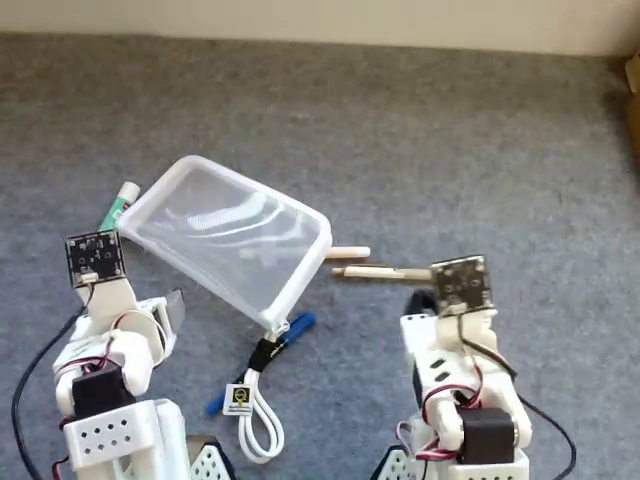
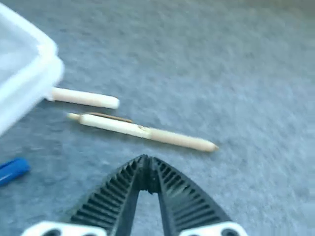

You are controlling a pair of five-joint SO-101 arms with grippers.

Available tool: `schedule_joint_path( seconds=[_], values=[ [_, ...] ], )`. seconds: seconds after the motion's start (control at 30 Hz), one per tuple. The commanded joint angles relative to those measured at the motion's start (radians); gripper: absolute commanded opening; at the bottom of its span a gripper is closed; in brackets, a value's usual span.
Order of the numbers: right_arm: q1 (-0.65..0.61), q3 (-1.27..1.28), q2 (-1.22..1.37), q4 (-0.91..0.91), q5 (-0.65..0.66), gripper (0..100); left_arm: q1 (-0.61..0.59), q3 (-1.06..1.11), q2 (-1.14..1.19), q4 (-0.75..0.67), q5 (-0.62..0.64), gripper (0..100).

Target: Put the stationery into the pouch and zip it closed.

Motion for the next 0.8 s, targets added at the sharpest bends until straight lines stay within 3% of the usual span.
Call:
schedule_joint_path(
  seconds=[0.0, 0.17, 0.5, 0.77],
  values=[
    [-0.107, -0.124, 0.140, 0.007, 0.008, 1.0, -0.027, -0.005, -0.031, -0.017, -0.009, 27],
    [-0.226, -0.286, 0.435, 0.010, 0.002, 1.0, -0.039, -0.005, -0.036, -0.017, -0.006, 27],
    [-0.568, -0.427, 0.687, 0.002, -0.319, 1.0, -0.039, -0.005, -0.038, -0.023, -0.005, 27],
    [-0.690, -0.423, 0.707, -0.113, -0.293, 0.6, -0.039, -0.005, -0.039, -0.023, -0.003, 27]
  ],
)
